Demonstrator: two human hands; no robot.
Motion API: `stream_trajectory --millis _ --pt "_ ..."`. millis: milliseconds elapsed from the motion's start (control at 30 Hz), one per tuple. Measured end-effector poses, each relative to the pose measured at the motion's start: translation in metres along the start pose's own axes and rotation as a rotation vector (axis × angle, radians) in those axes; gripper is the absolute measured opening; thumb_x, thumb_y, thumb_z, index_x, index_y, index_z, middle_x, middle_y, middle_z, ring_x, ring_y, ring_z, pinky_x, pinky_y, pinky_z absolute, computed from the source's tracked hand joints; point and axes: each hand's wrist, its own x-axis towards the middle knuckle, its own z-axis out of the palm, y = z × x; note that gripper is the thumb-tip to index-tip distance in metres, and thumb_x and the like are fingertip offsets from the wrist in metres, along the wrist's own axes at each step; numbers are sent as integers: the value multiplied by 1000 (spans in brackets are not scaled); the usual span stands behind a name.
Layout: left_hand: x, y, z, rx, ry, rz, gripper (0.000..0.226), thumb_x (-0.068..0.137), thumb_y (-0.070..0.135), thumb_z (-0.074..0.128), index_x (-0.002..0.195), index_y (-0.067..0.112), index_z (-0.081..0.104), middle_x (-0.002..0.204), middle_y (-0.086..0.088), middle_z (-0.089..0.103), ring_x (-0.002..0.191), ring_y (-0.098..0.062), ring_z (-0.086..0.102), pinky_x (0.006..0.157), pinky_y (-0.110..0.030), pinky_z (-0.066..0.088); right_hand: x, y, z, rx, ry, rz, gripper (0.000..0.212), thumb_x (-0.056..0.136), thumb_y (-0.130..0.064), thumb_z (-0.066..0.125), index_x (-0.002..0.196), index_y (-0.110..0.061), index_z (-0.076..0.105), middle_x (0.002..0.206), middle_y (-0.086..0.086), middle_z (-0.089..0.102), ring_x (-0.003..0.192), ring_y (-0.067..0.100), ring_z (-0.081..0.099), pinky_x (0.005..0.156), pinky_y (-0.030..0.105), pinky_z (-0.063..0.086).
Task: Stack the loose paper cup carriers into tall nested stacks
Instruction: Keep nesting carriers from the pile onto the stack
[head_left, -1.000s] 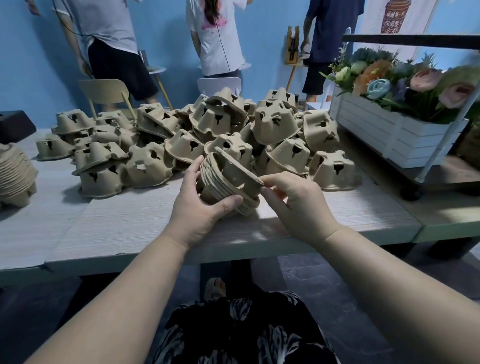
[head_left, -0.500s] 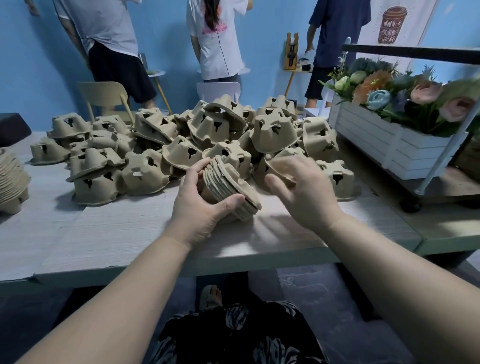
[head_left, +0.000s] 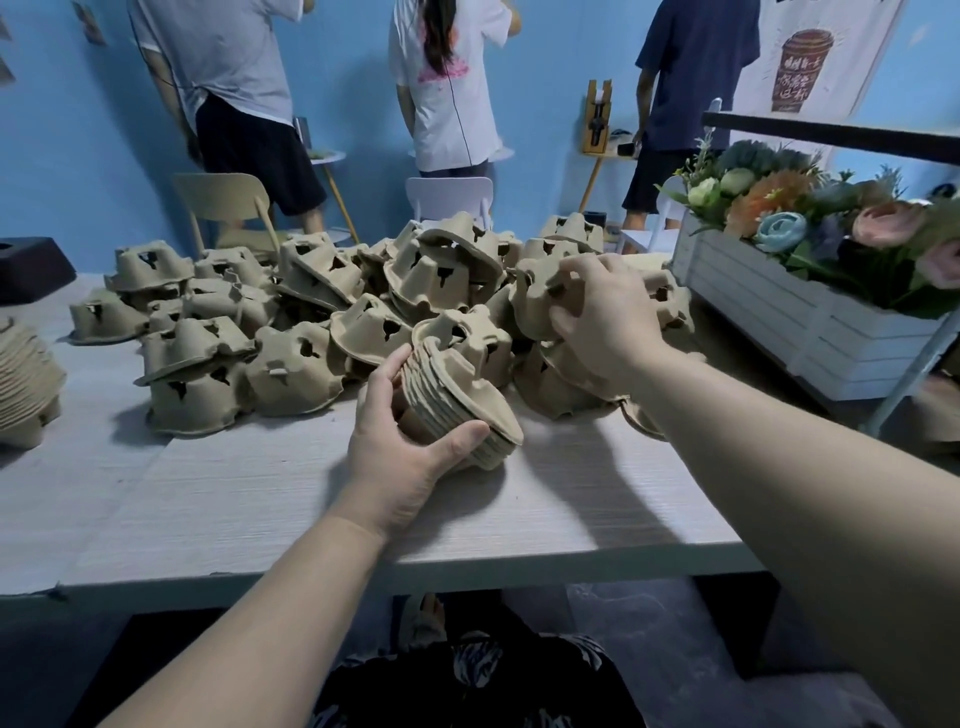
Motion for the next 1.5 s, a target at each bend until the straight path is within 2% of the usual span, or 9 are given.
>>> stream_trajectory --millis 100,267,367,467,567,767,933,1267,1500 --pt "0 1 0 -7 -3 -2 96 44 68 84 128 56 38 142 6 48 131 -7 46 113 -40 38 -10 -1 2 73 75 -55 31 86 -13 60 116 -18 58 122 5 50 116 24 43 91 27 34" --pt "-1 3 0 -5 -20 0 99 46 66 83 132 50 37 141 7 49 131 -6 46 114 -39 37 -35 2 3 130 229 -198 16 81 -14 66 96 -10 63 99 7 59 96 29 53 87 34 43" --pt "-1 3 0 4 -18 10 98 46 66 83 132 50 37 141 7 50 131 -6 46 114 -39 36 -53 1 1 158 277 -146 34 77 -22 74 104 -10 58 96 2 59 93 24 51 81 24 34" --pt "-2 2 0 4 -17 6 99 47 63 82 134 47 37 140 6 51 130 -8 47 114 -40 36 -64 -4 -5 164 233 -110 61 75 -27 76 129 -18 49 96 -3 55 92 15 47 82 32 40" --pt "-3 4 0 15 -18 6 98 46 66 82 131 51 36 140 5 50 130 -7 47 114 -39 37 -67 -7 -8 57 171 -159 78 78 -32 73 146 -27 34 102 6 55 96 23 49 80 35 42" --pt "-4 6 0 4 -26 0 91 47 63 83 123 59 35 141 7 50 130 -6 47 114 -38 38 -69 -9 -5 -44 242 -236 60 76 -26 73 133 -24 54 108 10 50 97 29 51 73 34 48" --pt "-4 7 0 4 -26 -4 96 46 63 82 129 52 36 139 7 51 129 -7 49 113 -37 38 -74 -11 -1 -7 82 -221 38 85 -23 65 120 -11 62 114 10 62 108 30 53 86 29 36" --pt "-3 5 0 4 -21 -15 97 46 62 83 131 50 37 138 4 52 128 -8 49 112 -39 40 -79 -19 4 121 -112 10 47 86 -36 65 128 -23 51 105 0 66 97 23 60 88 38 47" --pt "-2 3 0 12 -13 -15 100 46 63 83 133 48 37 139 5 51 128 -8 50 112 -39 40 -78 -21 5 209 159 -121 56 77 -8 69 130 -16 54 106 2 65 99 24 55 88 28 39"
